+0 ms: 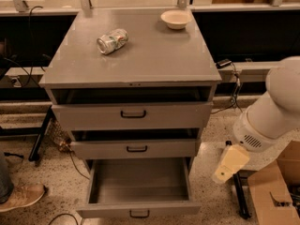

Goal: Close bottom drawer

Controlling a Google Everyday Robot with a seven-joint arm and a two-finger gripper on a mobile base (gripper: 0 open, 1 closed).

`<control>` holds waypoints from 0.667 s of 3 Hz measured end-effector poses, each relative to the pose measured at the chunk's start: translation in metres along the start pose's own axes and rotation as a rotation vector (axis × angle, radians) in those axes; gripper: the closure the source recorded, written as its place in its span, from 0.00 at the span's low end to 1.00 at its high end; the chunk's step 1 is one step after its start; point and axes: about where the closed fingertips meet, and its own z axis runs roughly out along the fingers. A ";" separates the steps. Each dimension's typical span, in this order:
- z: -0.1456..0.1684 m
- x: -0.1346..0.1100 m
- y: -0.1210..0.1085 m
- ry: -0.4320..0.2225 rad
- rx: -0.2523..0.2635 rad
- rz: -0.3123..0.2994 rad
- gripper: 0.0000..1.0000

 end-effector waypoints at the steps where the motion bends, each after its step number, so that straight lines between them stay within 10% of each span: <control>1: 0.082 0.025 0.004 0.018 -0.085 0.083 0.00; 2: 0.166 0.038 0.013 0.039 -0.146 0.145 0.00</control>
Offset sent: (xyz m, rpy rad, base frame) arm -0.0099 0.0263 -0.2731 0.1001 0.2559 -0.1647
